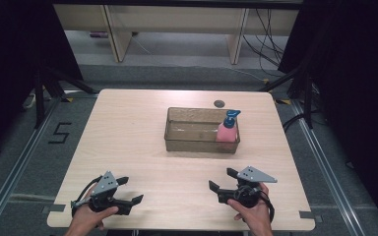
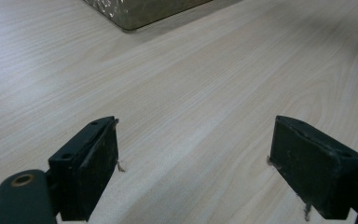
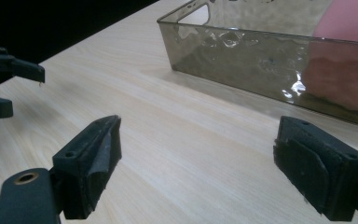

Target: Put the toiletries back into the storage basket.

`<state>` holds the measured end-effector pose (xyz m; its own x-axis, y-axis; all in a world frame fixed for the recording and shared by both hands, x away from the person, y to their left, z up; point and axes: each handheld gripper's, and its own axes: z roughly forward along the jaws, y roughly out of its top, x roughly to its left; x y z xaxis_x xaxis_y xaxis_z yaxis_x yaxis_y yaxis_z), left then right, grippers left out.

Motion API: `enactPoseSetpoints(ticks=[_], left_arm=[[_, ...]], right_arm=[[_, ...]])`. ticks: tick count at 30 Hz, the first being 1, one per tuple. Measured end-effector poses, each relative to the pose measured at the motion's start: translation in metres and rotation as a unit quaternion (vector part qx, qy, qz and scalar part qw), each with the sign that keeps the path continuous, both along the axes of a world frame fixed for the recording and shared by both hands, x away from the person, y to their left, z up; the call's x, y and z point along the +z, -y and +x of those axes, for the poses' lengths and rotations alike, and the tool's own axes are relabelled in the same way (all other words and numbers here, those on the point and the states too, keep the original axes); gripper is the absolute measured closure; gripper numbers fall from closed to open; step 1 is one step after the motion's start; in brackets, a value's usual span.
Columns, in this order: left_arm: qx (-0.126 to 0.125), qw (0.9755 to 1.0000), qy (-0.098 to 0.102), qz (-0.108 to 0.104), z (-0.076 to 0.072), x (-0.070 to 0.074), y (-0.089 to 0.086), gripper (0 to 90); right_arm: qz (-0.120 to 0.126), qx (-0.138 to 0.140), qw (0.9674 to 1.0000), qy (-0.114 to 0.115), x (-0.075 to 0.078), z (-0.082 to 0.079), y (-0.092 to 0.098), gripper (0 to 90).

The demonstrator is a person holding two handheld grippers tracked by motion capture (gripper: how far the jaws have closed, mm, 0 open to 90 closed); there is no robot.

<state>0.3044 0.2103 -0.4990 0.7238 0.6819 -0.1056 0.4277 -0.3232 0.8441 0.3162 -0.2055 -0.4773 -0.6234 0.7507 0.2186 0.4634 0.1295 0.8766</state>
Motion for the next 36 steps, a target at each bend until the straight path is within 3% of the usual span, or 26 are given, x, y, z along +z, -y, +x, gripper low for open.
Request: enactPoseSetpoints(ticks=[2, 3, 5, 6, 8, 9, 10, 11, 12, 13, 14, 18, 21, 24, 27, 28, 30, 32, 36], left_arm=[[-0.001, 1.0000, -0.001, 0.000, 0.000, 0.000, 0.000, 14.7], [-0.002, 1.0000, -0.001, 0.000, 0.000, 0.000, 0.000, 14.7], [-0.001, 1.0000, -0.002, -0.001, 0.000, 0.000, 0.001, 14.7], [0.000, 1.0000, -0.003, -0.002, 0.000, -0.001, 0.001, 14.7], [0.000, 1.0000, -0.003, -0.005, 0.000, -0.001, 0.002, 14.7], [0.001, 1.0000, -0.004, -0.007, 0.000, -0.002, 0.002, 14.7], [0.001, 1.0000, -0.005, -0.006, 0.000, -0.001, 0.002, 14.7], [0.000, 1.0000, -0.004, -0.001, 0.000, -0.001, 0.001, 14.7], [-0.005, 1.0000, -0.005, 0.002, 0.000, -0.001, 0.001, 14.7], [-0.006, 1.0000, -0.005, 0.004, 0.000, -0.001, 0.001, 14.7], [-0.006, 1.0000, -0.005, 0.005, 0.000, -0.001, 0.001, 14.7], [-0.006, 0.9999, -0.006, 0.008, 0.000, -0.002, 0.001, 14.7], [-0.005, 0.9999, -0.008, 0.007, 0.000, -0.002, 0.001, 14.7], [-0.002, 0.9999, -0.009, 0.009, 0.000, -0.002, 0.002, 14.7], [-0.006, 0.9999, -0.009, 0.008, 0.000, -0.003, 0.002, 14.7], [-0.003, 1.0000, -0.009, -0.001, 0.000, -0.003, 0.003, 14.7], [-0.005, 0.9999, -0.009, 0.000, 0.000, -0.003, 0.003, 14.7], [-0.007, 0.9999, -0.008, 0.002, 0.000, -0.003, 0.003, 14.7], [-0.011, 0.9998, -0.009, 0.012, 0.001, -0.003, 0.002, 14.7]], right_arm=[[-0.011, -0.003, 0.9999, 0.002, 0.001, -0.003, 0.001, 15.6], [-0.005, -0.004, 1.0000, -0.005, 0.001, -0.005, 0.001, 15.6], [-0.011, 0.000, 0.9999, 0.007, 0.000, -0.006, 0.003, 15.6], [-0.007, 0.005, 1.0000, 0.002, 0.000, -0.006, 0.003, 15.6], [-0.001, -0.009, 1.0000, -0.003, -0.002, -0.010, 0.003, 15.6], [-0.002, 0.001, 1.0000, -0.001, -0.002, -0.010, 0.005, 15.6], [-0.011, -0.004, 0.9999, 0.005, -0.003, -0.011, 0.006, 15.6], [-0.005, -0.009, 0.9999, -0.005, -0.003, -0.013, 0.004, 15.6], [-0.018, -0.005, 0.9998, 0.002, -0.003, -0.014, 0.007, 15.6], [-0.016, -0.006, 0.9998, 0.007, -0.005, -0.014, 0.007, 15.5], [-0.009, -0.003, 0.9999, -0.005, -0.004, -0.016, 0.006, 15.5], [-0.028, -0.006, 0.9996, 0.006, -0.005, -0.018, 0.008, 15.5], [-0.025, -0.008, 0.9995, -0.016, -0.006, -0.023, 0.008, 15.5], [-0.032, -0.004, 0.9995, -0.002, -0.008, -0.023, 0.010, 15.5], [-0.036, -0.005, 0.9993, -0.010, -0.009, -0.027, 0.010, 15.5], [-0.032, -0.004, 0.9994, -0.011, -0.009, -0.028, 0.010, 15.5], [-0.038, -0.006, 0.9991, -0.020, -0.008, -0.032, 0.011, 15.4], [-0.042, -0.003, 0.9991, -0.008, -0.010, -0.032, 0.011, 15.4], [-0.039, -0.001, 0.9991, -0.015, -0.010, -0.036, 0.009, 15.5]])
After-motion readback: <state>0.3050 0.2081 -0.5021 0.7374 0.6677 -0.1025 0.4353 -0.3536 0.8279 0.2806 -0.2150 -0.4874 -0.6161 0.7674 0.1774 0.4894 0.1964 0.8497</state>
